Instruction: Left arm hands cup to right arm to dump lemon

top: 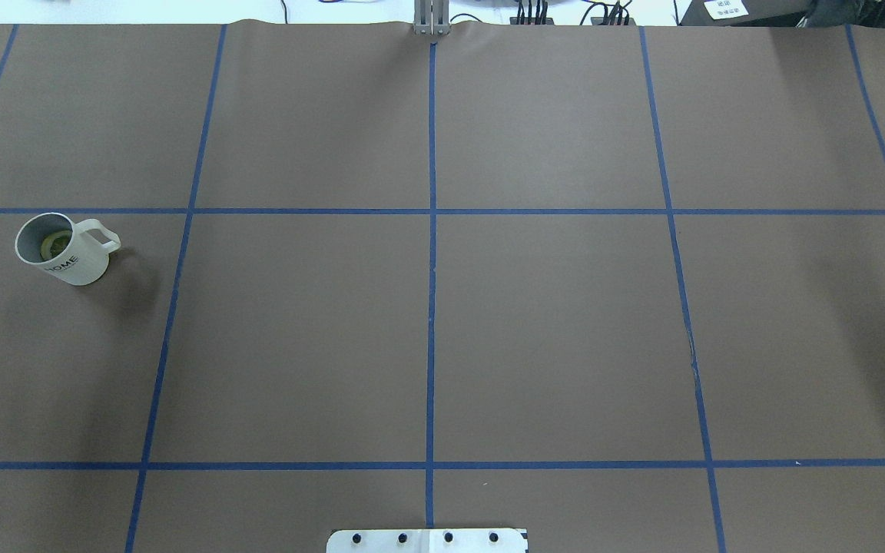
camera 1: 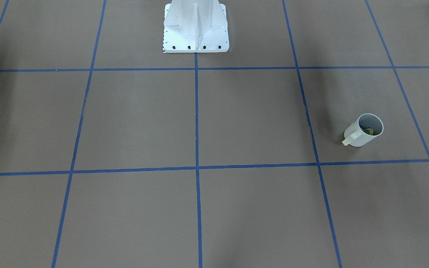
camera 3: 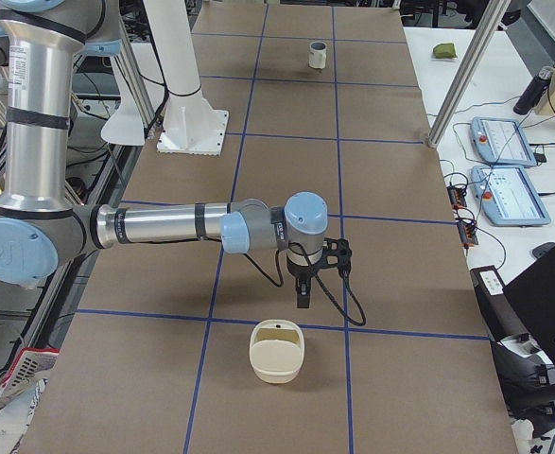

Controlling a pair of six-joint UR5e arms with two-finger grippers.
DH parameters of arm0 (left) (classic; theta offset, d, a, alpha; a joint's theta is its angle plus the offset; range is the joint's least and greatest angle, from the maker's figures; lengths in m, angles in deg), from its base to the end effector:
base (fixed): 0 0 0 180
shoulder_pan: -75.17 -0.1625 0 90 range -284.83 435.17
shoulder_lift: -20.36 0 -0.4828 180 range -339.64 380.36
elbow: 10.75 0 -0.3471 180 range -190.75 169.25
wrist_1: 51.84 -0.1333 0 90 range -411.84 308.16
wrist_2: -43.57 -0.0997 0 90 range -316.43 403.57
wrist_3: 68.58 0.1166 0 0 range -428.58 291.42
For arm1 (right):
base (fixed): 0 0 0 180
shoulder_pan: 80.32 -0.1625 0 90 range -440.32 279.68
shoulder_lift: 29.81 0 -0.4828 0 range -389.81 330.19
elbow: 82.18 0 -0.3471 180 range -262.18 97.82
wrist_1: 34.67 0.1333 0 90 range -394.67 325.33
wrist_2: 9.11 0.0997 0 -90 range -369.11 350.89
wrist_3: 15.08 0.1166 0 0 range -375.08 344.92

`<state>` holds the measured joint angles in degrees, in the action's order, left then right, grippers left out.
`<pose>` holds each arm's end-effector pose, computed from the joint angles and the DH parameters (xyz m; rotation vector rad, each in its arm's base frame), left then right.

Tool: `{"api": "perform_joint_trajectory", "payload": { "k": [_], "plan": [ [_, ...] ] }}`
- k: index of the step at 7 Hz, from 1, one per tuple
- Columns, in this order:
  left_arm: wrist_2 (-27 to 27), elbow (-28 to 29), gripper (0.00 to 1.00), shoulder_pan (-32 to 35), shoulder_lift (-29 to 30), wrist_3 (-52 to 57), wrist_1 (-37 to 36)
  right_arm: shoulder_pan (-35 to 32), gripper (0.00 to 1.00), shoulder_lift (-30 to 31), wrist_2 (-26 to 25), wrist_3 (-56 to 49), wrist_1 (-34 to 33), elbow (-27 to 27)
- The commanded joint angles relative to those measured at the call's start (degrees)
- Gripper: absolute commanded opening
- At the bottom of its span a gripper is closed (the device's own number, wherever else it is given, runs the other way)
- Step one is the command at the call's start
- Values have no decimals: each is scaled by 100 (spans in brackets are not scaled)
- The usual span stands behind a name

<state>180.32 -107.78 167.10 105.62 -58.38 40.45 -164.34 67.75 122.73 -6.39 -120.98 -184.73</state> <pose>-0.0622 -0.4108 0.7015 0.1614 0.8039 0.1688 0.0142 -0.3976 0.6817 0.0505 -0.7412 -0.0102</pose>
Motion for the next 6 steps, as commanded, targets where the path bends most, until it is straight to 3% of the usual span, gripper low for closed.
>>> {"api": "perform_joint_trajectory", "payload": {
  "k": [1,4,6],
  "plan": [
    [2,-9,100,0,0,17,61,9,100,-9,9,2,0,-2],
    [19,-279,100,0,9,0,298,149,100,-61,35,177,0,-448],
    [19,-256,100,-130,79,-35,1233,596,100,-279,9,728,279,-565]
  ]
}}
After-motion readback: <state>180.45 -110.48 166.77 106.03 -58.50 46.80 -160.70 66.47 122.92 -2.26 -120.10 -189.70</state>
